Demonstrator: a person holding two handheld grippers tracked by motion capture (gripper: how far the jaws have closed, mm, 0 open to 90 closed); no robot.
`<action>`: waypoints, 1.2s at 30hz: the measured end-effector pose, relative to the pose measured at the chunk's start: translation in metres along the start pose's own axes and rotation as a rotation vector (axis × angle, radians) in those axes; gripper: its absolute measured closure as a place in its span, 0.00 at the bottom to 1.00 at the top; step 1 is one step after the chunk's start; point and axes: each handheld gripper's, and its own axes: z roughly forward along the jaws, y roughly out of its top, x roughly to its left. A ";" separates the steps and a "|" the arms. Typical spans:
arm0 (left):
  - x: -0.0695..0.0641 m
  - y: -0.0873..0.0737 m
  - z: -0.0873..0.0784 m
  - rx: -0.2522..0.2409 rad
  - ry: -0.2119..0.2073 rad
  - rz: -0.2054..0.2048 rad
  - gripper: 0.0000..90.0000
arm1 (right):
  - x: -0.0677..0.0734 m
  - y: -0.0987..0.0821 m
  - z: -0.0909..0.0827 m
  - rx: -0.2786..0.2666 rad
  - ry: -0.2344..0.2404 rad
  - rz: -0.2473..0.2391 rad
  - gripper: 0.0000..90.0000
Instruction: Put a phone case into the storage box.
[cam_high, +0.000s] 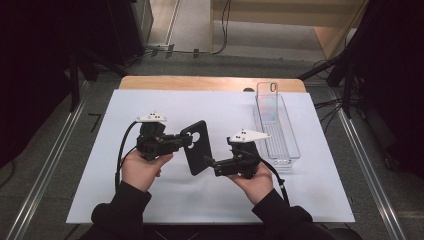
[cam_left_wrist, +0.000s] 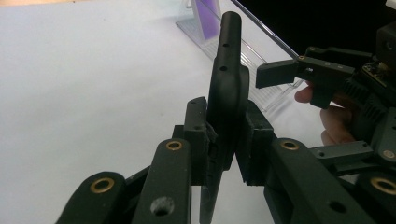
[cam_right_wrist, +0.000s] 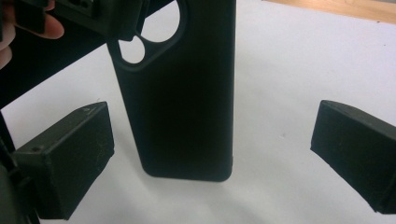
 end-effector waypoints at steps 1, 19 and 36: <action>0.000 0.000 0.000 0.002 0.000 0.000 0.85 | 0.000 0.000 0.001 0.000 0.003 0.001 0.00; -0.013 -0.003 0.010 0.014 -0.028 -0.001 0.85 | 0.013 0.003 0.016 0.005 -0.012 -0.008 0.00; -0.018 -0.004 0.014 0.014 -0.029 -0.005 0.85 | 0.019 0.008 0.031 0.002 -0.052 -0.015 0.05</action>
